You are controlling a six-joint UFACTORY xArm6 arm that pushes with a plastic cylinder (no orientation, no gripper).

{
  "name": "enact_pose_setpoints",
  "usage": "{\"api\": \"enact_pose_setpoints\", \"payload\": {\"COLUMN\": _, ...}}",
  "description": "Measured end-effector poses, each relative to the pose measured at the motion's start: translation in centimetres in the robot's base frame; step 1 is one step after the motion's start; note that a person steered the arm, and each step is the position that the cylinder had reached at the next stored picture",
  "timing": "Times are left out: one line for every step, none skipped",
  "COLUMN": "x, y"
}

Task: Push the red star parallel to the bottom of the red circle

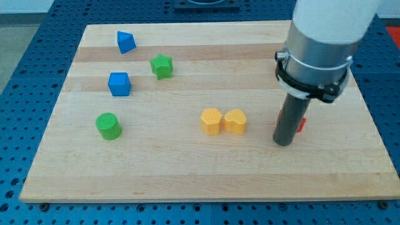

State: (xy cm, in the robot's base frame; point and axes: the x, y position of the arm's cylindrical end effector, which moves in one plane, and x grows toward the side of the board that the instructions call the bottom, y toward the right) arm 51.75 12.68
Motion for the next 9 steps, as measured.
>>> {"api": "enact_pose_setpoints", "payload": {"x": -2.8, "y": 0.0}}
{"api": "enact_pose_setpoints", "payload": {"x": -5.7, "y": 0.0}}
{"api": "enact_pose_setpoints", "payload": {"x": -5.6, "y": 0.0}}
{"api": "enact_pose_setpoints", "payload": {"x": -4.9, "y": 0.0}}
{"api": "enact_pose_setpoints", "payload": {"x": -2.6, "y": 0.0}}
{"api": "enact_pose_setpoints", "payload": {"x": 1.3, "y": 1.1}}
{"api": "enact_pose_setpoints", "payload": {"x": 2.3, "y": 3.6}}
{"api": "enact_pose_setpoints", "payload": {"x": 1.6, "y": 6.3}}
{"api": "enact_pose_setpoints", "payload": {"x": -1.3, "y": 6.9}}
